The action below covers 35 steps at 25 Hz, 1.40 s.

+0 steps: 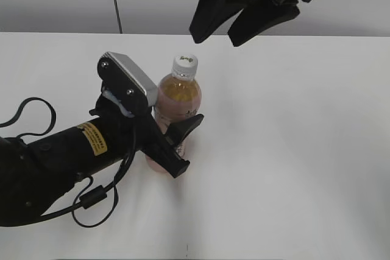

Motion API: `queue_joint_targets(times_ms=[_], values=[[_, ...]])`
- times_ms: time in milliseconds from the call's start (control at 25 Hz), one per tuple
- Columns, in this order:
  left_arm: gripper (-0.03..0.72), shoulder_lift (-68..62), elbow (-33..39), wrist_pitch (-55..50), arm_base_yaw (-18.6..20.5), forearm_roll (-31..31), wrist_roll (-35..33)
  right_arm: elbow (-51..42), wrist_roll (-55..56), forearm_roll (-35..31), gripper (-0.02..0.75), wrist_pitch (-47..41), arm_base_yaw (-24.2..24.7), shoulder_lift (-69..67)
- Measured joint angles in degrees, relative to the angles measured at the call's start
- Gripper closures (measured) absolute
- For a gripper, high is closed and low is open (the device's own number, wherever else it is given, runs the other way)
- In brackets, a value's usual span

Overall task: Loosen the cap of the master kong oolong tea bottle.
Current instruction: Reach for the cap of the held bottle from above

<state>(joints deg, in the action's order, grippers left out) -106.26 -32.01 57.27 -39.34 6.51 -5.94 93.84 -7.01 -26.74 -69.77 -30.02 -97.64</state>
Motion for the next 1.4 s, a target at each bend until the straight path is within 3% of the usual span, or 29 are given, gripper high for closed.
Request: queue_joint_targets(times_ms=[280, 800, 1040, 1400], values=[[0.261, 0.0, 0.0, -0.91, 0.0, -0.02, -2.53, 0.12, 1.81, 0.16, 0.295, 0.0, -3.03, -3.09], [0.261, 0.0, 0.0, -0.97, 0.0, -0.06, -6.01, 0.12, 11.87, 2.15, 0.311, -0.05, -3.29, -5.16], [0.261, 0.0, 0.0, -1.03, 0.0, -0.06, -6.76, 0.12, 16.68, -2.32, 0.311, 0.8, -3.29, -6.2], [0.26, 0.0, 0.04, -1.29, 0.0, -0.38, -6.95, 0.12, 19.34, -2.25, 0.311, 1.29, -3.33, -7.31]])
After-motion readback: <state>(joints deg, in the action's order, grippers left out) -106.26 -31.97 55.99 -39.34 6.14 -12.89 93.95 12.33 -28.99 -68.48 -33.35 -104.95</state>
